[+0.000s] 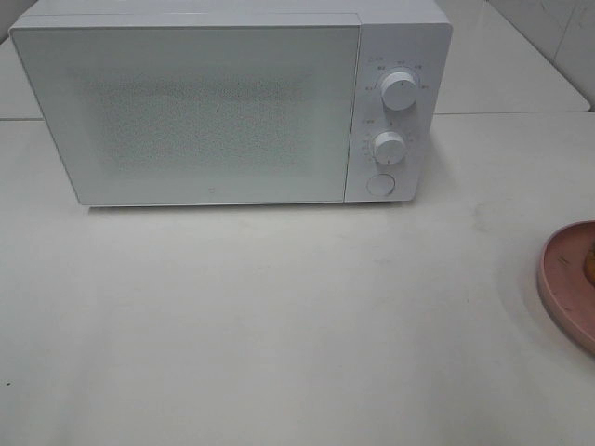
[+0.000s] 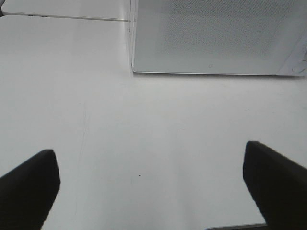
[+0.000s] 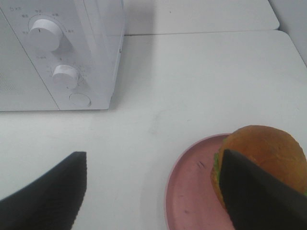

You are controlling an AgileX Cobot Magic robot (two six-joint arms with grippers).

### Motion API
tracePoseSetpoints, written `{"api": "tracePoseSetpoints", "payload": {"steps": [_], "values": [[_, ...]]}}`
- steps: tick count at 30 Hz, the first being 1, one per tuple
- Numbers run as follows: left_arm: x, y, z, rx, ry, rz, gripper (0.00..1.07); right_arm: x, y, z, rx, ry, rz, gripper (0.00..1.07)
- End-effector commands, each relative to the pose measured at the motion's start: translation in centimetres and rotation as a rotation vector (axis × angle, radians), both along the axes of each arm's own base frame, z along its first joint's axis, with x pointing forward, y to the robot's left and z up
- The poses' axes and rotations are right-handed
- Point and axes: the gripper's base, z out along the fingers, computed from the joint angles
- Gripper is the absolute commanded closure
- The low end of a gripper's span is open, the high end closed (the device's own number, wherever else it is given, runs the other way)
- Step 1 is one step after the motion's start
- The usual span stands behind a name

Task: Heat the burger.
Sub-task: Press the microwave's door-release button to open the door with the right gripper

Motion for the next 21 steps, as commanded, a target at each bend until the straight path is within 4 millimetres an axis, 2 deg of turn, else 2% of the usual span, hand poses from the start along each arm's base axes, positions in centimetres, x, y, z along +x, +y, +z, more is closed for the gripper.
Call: {"api": "tracePoseSetpoints", "payload": {"steps": [1, 3, 5, 8, 10, 21], "values": [[-0.3, 0.0, 0.0, 0.003, -0.031, -0.005, 0.1, 2.0, 0.1, -0.5, 0.008, -0.021, -0.001, 0.32], [-0.3, 0.0, 0.0, 0.003, -0.031, -0.005, 0.1, 2.3, 0.1, -0.6, 0.008, -0.021, -0.001, 0.32], [-0.3, 0.0, 0.0, 0.003, -0.031, -0.005, 0.1, 4.0, 0.2, -1.3, 0.008, -0.021, 0.0, 0.32], [-0.3, 0.0, 0.0, 0.003, -0.031, -0.005, 0.1, 4.4, 0.3, -1.5, 0.008, -0.021, 0.001, 0.32], [-0.3, 0.0, 0.0, 0.003, -0.031, -0.005, 0.1, 5.6, 0.3, -2.0, 0.009, -0.029, 0.001, 0.32], [-0.3, 0.0, 0.0, 0.003, -0.031, -0.005, 0.1, 9.3, 0.5, -4.0, 0.014, -0.089, 0.004, 0.32]]}}
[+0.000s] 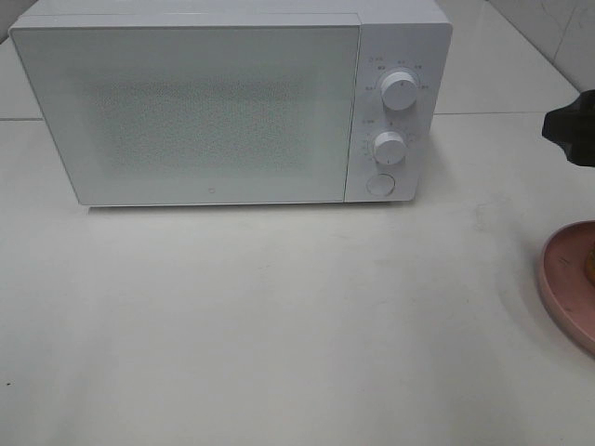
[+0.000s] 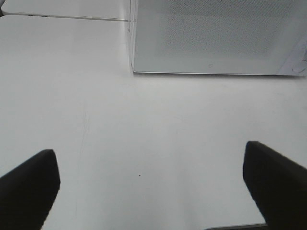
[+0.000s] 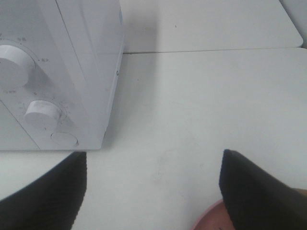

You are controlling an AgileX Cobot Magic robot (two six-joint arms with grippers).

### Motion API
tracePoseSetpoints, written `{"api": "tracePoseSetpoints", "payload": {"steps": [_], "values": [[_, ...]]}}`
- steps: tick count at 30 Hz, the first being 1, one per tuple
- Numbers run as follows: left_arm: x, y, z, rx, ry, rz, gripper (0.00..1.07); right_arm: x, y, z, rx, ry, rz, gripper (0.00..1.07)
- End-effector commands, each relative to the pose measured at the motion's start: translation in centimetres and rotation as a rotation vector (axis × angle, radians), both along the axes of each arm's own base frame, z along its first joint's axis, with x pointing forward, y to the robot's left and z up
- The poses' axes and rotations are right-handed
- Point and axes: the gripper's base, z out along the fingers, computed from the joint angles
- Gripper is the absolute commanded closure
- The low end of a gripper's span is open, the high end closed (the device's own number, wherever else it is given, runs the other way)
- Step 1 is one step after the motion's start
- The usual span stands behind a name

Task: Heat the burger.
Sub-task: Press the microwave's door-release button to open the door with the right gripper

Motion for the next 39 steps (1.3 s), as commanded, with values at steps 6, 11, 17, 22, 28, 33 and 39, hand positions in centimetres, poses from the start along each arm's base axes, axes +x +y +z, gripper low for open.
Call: {"api": "tracePoseSetpoints", "payload": {"steps": [6, 11, 17, 22, 28, 33, 39], "values": [[-0.3, 0.0, 0.0, 0.003, -0.031, -0.005, 0.1, 1.4, 0.0, -1.1, 0.029, -0.112, -0.012, 0.32], [-0.3, 0.0, 0.0, 0.003, -0.031, -0.005, 0.1, 0.8, -0.4, -2.2, 0.085, -0.176, -0.072, 0.32], [-0.3, 0.0, 0.0, 0.003, -0.031, -0.005, 0.1, -0.7, 1.3, -3.4, 0.03, -0.246, -0.029, 0.32], [-0.3, 0.0, 0.0, 0.003, -0.031, -0.005, 0.1, -1.6, 3.0, -3.8, -0.01, -0.235, -0.068, 0.32], [-0.3, 0.0, 0.0, 0.003, -0.031, -0.005, 0.1, -1.6, 4.4, -4.3, -0.074, -0.249, -0.038, 0.32], [-0.3, 0.0, 0.0, 0.003, -0.031, -0.005, 0.1, -1.4, 5.7, -5.2, -0.106, -0.253, 0.001, 0.32], [-0.3, 0.0, 0.0, 0.003, -0.031, -0.005, 0.1, -1.3, 7.2, -6.8, -0.141, -0.262, -0.004, 0.32]]}}
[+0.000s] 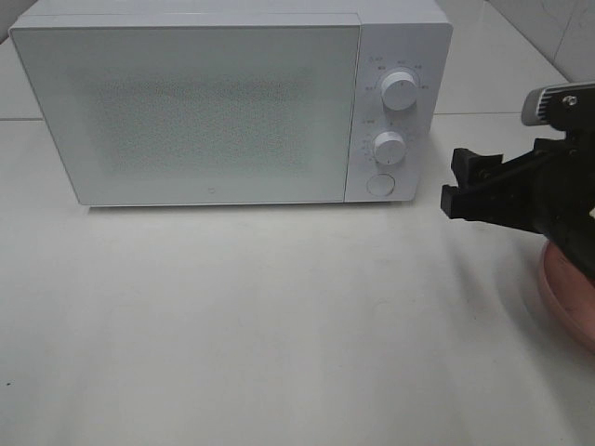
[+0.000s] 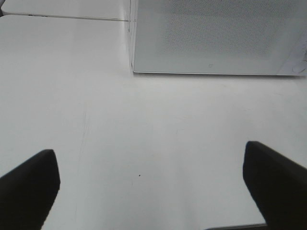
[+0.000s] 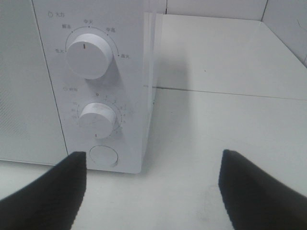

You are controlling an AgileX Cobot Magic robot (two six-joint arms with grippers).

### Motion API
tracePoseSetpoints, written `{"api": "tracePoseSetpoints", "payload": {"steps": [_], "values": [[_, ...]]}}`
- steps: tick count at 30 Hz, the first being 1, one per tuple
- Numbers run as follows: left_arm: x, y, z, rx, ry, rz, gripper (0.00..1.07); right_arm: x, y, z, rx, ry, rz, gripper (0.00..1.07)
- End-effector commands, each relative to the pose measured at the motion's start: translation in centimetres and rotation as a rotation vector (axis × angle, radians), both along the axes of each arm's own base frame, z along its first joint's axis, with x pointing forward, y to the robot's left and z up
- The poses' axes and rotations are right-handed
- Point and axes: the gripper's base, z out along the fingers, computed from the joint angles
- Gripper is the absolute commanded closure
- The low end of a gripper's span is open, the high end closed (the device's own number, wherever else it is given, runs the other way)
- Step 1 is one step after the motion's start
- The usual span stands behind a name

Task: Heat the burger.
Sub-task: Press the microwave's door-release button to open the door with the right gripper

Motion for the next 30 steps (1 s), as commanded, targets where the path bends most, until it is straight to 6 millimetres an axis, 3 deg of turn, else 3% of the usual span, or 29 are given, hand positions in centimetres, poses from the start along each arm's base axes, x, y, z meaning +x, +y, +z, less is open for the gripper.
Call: {"api": "tracePoseSetpoints", "payload": {"steps": [1, 20, 30], "values": [[-0.3, 0.0, 0.0, 0.002, -0.031, -0.004, 0.1, -0.1, 0.5, -0.5, -0.02, -0.037, -0.035, 0.32], [-0.3, 0.0, 0.0, 0.002, -0.031, -0.004, 0.1, -1.5, 3.6, -3.8, -0.076, -0.008, -0.024, 0.32], [-0.3, 0.0, 0.0, 0.002, -0.031, -0.004, 0.1, -1.5, 3.7, -4.1, 0.139, 0.006, -0.053, 0.34]]}}
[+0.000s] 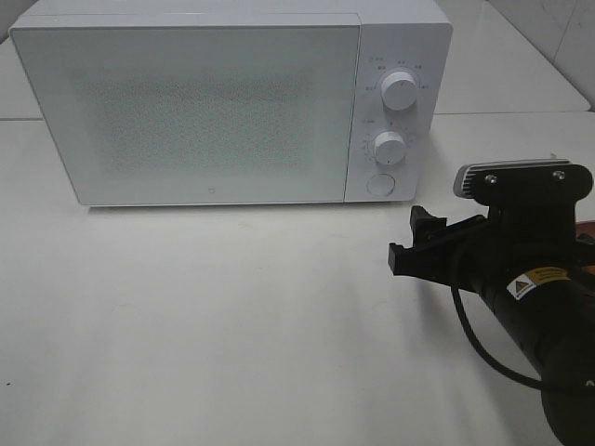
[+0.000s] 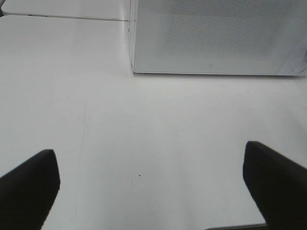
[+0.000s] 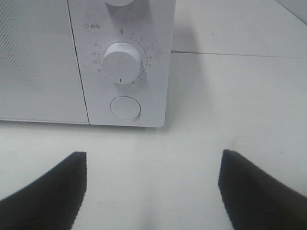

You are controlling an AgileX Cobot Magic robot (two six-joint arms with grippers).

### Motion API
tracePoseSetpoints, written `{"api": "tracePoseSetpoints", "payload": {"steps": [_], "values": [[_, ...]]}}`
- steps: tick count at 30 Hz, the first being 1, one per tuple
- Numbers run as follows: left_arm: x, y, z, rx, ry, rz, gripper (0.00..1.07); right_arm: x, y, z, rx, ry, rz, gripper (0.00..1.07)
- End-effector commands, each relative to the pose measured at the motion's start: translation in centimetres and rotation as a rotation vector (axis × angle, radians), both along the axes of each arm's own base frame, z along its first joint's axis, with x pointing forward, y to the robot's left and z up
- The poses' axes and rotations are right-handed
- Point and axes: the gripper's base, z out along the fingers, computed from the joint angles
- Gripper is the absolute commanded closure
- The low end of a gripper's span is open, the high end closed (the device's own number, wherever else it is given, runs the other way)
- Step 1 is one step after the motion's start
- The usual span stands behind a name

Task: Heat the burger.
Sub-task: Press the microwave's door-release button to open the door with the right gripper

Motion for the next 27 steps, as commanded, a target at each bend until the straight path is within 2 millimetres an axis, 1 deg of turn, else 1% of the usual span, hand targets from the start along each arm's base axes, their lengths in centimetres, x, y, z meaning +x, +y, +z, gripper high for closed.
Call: {"api": "tracePoseSetpoints", "payload": {"steps": [1, 2, 3, 4, 5, 6, 7, 8, 9, 10, 11, 14, 15, 16, 17, 18, 19, 20, 22, 23, 24, 25, 26, 27], "values": [[-0.31, 0.01, -0.05, 0.002, -0.031, -0.004, 0.1, 0.03, 0.01, 0.42, 0.195, -0.04, -0.036, 0.35], [-0.31, 0.01, -0.05, 0.002, -0.031, -0.004, 0.1, 0.03, 0.01, 0.4, 0.312, -0.038, -0.057, 0.37], [-0.31, 0.01, -0.05, 0.002, -0.031, -0.004, 0.1, 0.03, 0.01, 0.4, 0.312, -0.038, -0.057, 0.37], [-0.31, 0.01, -0.05, 0.002, -0.031, -0.004, 0.1, 0.02, 0.02, 0.38, 0.365, -0.035, -0.066, 0.38], [-0.31, 0.01, -0.05, 0.002, -0.031, -0.004, 0.1, 0.02, 0.02, 0.38, 0.365, -0.035, -0.066, 0.38], [-0.31, 0.01, -0.05, 0.002, -0.031, -0.004, 0.1, 0.0, 0.05, 0.25, 0.491, -0.021, -0.09, 0.39], [-0.31, 0.01, -0.05, 0.002, -0.031, -0.004, 0.1, -0.01, 0.06, 0.18, 0.563, -0.013, -0.104, 0.4], [-0.31, 0.01, -0.05, 0.002, -0.031, -0.004, 0.1, -0.01, 0.06, 0.18, 0.563, -0.013, -0.104, 0.4], [-0.31, 0.01, -0.05, 0.002, -0.031, -0.004, 0.1, -0.06, 0.08, 0.0, 0.692, 0.007, -0.133, 0.43], [-0.31, 0.01, -0.05, 0.002, -0.031, -0.004, 0.1, -0.08, 0.1, -0.1, 0.753, 0.02, -0.148, 0.44], [-0.31, 0.01, -0.05, 0.002, -0.031, -0.004, 0.1, -0.11, 0.12, -0.2, 0.861, 0.031, -0.174, 0.47], [-0.31, 0.01, -0.05, 0.002, -0.031, -0.004, 0.1, -0.12, 0.13, -0.26, 0.909, 0.038, -0.186, 0.48], [-0.31, 0.01, -0.05, 0.002, -0.031, -0.004, 0.1, -0.13, 0.15, -0.32, 1.029, 0.045, -0.216, 0.52], [-0.31, 0.01, -0.05, 0.002, -0.031, -0.004, 0.1, -0.13, 0.15, -0.32, 1.074, 0.045, -0.226, 0.55], [-0.31, 0.01, -0.05, 0.002, -0.031, -0.004, 0.1, -0.13, 0.15, -0.32, 1.074, 0.045, -0.226, 0.55], [-0.31, 0.01, -0.05, 0.002, -0.031, -0.004, 0.1, -0.13, 0.17, -0.31, 1.181, 0.046, -0.248, 0.61], [-0.31, 0.01, -0.05, 0.002, -0.031, -0.004, 0.1, -0.13, 0.17, -0.31, 1.23, 0.046, -0.259, 0.66], [-0.31, 0.01, -0.05, 0.002, -0.031, -0.004, 0.1, -0.13, 0.17, -0.31, 1.23, 0.046, -0.259, 0.66], [-0.31, 0.01, -0.05, 0.002, -0.031, -0.004, 0.1, -0.13, 0.17, -0.31, 1.359, 0.045, -0.289, 0.86], [-0.31, 0.01, -0.05, 0.002, -0.031, -0.004, 0.1, -0.13, 0.17, -0.31, 1.359, 0.045, -0.289, 0.86], [-0.31, 0.01, -0.05, 0.002, -0.031, -0.004, 0.1, -0.14, 0.18, -0.34, 1.378, 0.048, -0.295, 0.91], [-0.31, 0.01, -0.05, 0.002, -0.031, -0.004, 0.1, -0.16, 0.18, -0.41, 1.406, 0.055, -0.307, 1.0], [-0.31, 0.01, -0.05, 0.002, -0.031, -0.004, 0.1, -0.16, 0.18, -0.41, 1.406, 0.055, -0.307, 1.0], [-0.31, 0.01, -0.05, 0.002, -0.031, -0.004, 0.1, -0.18, 0.18, -0.49, 1.417, 0.063, -0.316, 1.05]]}}
